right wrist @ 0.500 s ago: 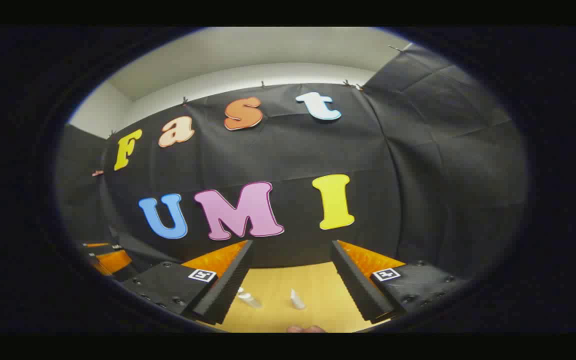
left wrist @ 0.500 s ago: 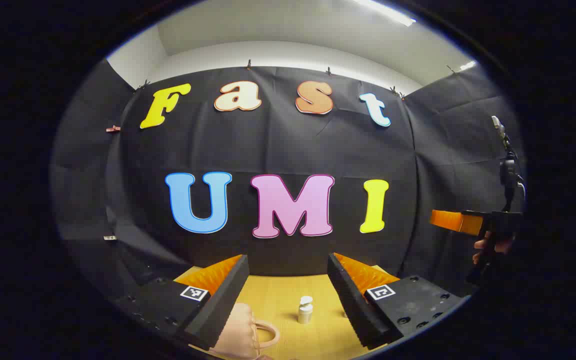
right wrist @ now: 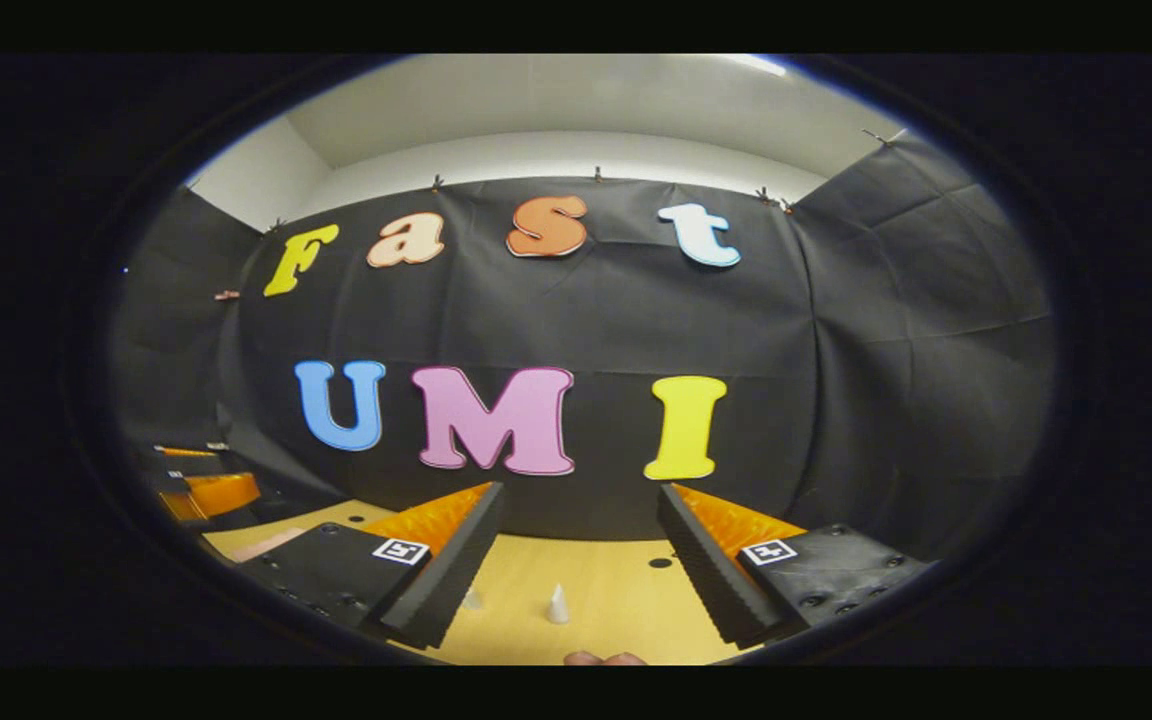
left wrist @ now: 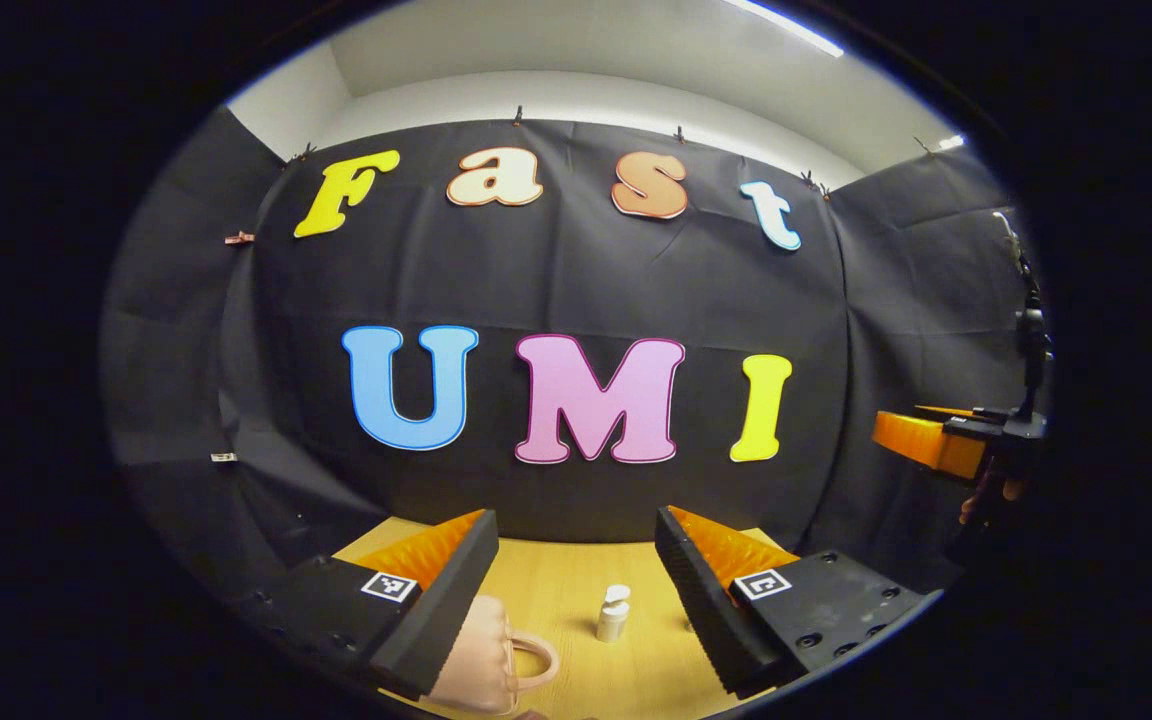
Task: First open the suitcase, pack the skin care products into it, and then close the suitcase.
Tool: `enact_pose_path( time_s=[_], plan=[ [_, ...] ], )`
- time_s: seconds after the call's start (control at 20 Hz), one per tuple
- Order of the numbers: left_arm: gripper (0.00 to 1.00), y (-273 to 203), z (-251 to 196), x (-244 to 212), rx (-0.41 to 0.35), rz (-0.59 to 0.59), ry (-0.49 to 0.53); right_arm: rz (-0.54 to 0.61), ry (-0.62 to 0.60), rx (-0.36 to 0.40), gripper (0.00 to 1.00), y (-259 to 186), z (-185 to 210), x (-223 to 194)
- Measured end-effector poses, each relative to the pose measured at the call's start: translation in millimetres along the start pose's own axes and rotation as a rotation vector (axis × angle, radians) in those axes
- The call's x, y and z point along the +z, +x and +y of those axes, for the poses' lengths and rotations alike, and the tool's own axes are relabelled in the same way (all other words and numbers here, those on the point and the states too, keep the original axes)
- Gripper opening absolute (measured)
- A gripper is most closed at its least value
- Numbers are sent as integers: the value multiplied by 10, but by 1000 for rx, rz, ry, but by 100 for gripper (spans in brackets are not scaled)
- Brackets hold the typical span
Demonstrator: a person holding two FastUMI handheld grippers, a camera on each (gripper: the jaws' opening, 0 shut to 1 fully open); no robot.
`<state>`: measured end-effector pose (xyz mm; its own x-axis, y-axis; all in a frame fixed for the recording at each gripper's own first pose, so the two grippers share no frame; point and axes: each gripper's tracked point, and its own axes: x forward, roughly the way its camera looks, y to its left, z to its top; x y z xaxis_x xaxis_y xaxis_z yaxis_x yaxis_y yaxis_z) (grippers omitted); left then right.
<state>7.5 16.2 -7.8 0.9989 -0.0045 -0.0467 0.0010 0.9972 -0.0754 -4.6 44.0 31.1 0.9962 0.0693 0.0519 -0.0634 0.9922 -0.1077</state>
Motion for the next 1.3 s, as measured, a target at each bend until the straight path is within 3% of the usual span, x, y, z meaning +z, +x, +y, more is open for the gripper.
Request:
enact_pose_path(
  time_s=[0.3, 0.45, 0.5, 0.6, 0.8, 0.95, 1.15, 1.3],
  plan=[
    [99, 113, 253, -131, -7, 30, 11, 24, -57, 35, 100, 96, 297, -151],
    [99, 156, 320, -195, -8, 38, -1, 52, -78, 68, 91, 111, 469, -269],
    [99, 170, 309, -264, -21, 50, -14, 53, -94, 70, 96, 148, 510, -285],
    [99, 222, 296, -413, -49, 84, -37, 46, -107, 77, 96, 156, 592, -241],
    [99, 257, 313, -953, -111, 243, -167, 50, -60, 76, 96, 107, 719, -218],
    [99, 269, 432, -1418, -124, 374, -179, 52, -97, 30, 96, 53, 685, -297],
    [96, 205, 289, -1867, -222, 528, -236, 76, -98, -42, 94, -121, 639, -479],
    [96, 247, 191, -2277, -258, 637, -223, 99, -41, -45, 96, -110, 710, -668]
  ],
)
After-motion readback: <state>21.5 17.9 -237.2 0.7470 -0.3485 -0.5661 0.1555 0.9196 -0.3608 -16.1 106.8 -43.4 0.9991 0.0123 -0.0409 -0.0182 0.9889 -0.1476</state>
